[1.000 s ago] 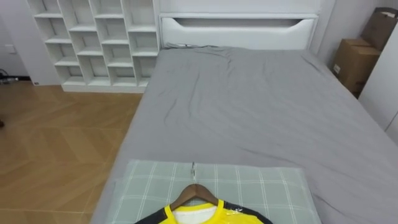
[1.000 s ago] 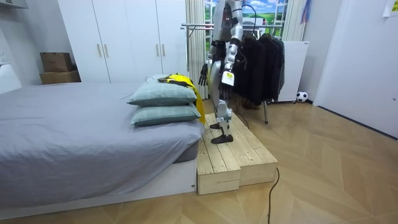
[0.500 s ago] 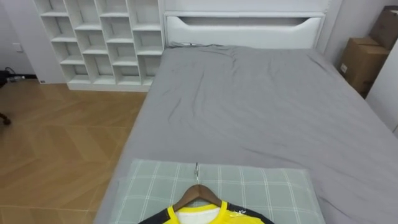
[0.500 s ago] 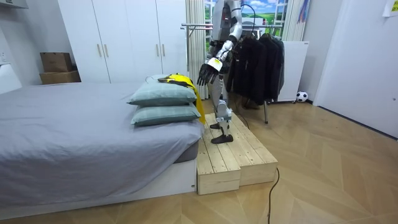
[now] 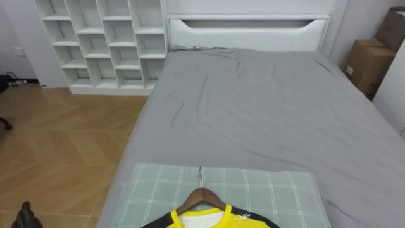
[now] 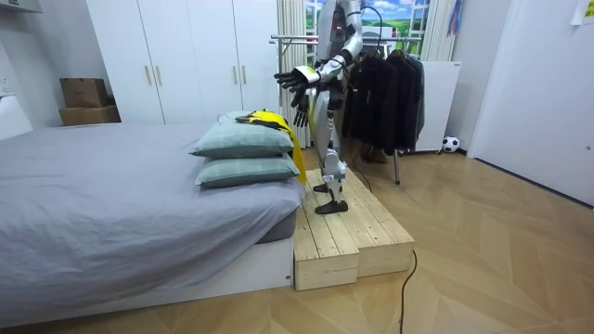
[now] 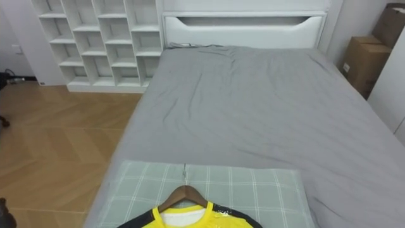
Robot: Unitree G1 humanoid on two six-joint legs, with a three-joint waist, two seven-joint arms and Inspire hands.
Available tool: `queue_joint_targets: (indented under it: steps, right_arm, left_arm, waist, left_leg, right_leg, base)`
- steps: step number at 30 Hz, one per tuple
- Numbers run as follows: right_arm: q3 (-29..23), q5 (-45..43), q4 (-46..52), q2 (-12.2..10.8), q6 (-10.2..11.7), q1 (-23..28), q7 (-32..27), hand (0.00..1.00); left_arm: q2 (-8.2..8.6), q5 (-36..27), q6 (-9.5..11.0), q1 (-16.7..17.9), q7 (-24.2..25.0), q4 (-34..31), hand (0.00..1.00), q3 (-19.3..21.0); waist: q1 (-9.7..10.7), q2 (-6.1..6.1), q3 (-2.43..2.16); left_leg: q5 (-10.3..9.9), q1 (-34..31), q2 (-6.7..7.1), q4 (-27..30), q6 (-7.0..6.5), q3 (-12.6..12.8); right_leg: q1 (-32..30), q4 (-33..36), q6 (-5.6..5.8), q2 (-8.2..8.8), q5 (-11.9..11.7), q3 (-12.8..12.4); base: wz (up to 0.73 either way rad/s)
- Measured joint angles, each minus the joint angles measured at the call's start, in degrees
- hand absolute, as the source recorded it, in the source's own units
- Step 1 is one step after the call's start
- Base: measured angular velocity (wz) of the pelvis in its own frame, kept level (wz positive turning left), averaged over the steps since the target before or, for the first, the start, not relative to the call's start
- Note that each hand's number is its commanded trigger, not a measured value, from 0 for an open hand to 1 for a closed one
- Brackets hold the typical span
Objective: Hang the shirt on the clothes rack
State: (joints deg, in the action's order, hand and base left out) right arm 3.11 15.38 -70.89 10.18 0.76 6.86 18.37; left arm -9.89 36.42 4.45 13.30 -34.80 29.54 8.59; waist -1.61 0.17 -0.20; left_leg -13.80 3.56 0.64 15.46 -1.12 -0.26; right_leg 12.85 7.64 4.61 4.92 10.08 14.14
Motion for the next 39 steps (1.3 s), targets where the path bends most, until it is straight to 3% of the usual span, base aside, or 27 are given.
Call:
queue_joint_targets:
  steps: [5, 14, 19, 21, 26, 39]
  right_arm:
    - [0.03, -0.17, -0.01, 0.57, 0.49, 0.05, 0.02, 0.00]
    - [-0.93, -0.57, 0.04, 0.67, 1.16, -0.15, 0.01, 0.00]
    - [-1.59, -0.84, 0.00, 0.77, 1.14, -0.42, -0.23, 0.00]
    - [-1.83, -1.73, 0.05, 0.77, 1.15, -0.64, -0.11, 0.00]
    - [-1.83, -2.41, 0.40, 0.77, 1.14, -0.97, 0.14, 0.00]
    - [-2.27, 2.96, -0.10, 0.61, 1.02, 0.00, -1.07, 0.00]
  left_arm:
    - [-0.06, 2.52, 0.15, -0.21, -0.50, -2.28, 0.00, -2.34]
    - [-0.18, 5.58, 0.22, -1.23, -0.57, -2.41, 0.00, -3.35]
    - [-0.22, 5.96, 0.11, -1.52, -0.46, -2.61, 0.00, -6.29]
    - [-0.20, 6.02, 0.11, -2.33, 0.18, -2.57, 0.00, -6.82]
    - [-0.21, 7.14, 0.11, -3.49, 1.98, -2.55, 0.00, -6.87]
    - [-0.22, 11.34, -2.06, -3.83, 5.39, -2.16, 0.00, -9.05]
  waist:
    - [0.34, 0.31, -0.02]
    - [3.02, 0.51, -0.17]
    - [3.53, 0.44, -0.07]
    - [3.84, 0.26, 0.26]
    - [4.43, -0.08, 0.39]
    - [5.11, -0.14, 0.19]
  left_leg:
    - [0.00, 0.12, 0.00, 0.04, 0.00, 0.02]
    - [0.96, 0.46, -0.07, -1.73, 0.20, 0.64]
    - [1.14, 0.42, -0.20, -2.08, 0.21, 1.49]
    - [1.15, 0.36, -0.23, -2.04, 0.20, 1.68]
    - [1.14, 0.79, -0.31, -2.39, 0.20, 2.26]
    - [1.14, 1.27, -0.45, -2.77, 0.20, 3.25]
  right_leg:
    - [-0.24, -0.02, 0.00, 0.00, 0.00, -0.05]
    - [-0.95, -0.06, -0.01, 0.09, -0.01, -0.16]
    - [-1.89, -0.02, -0.13, 0.05, -0.08, -1.33]
    - [-1.98, -0.01, -0.24, 0.05, -0.15, -1.40]
    - [-2.02, -0.01, -0.28, 0.03, -0.17, -2.04]
    - [-1.98, -0.01, -0.31, -0.03, -0.19, -3.10]
  base:
    - [0.00]
    - [-0.03]
    - [-0.09]
    - [-0.07]
    - [-0.07]
    - [-0.03]
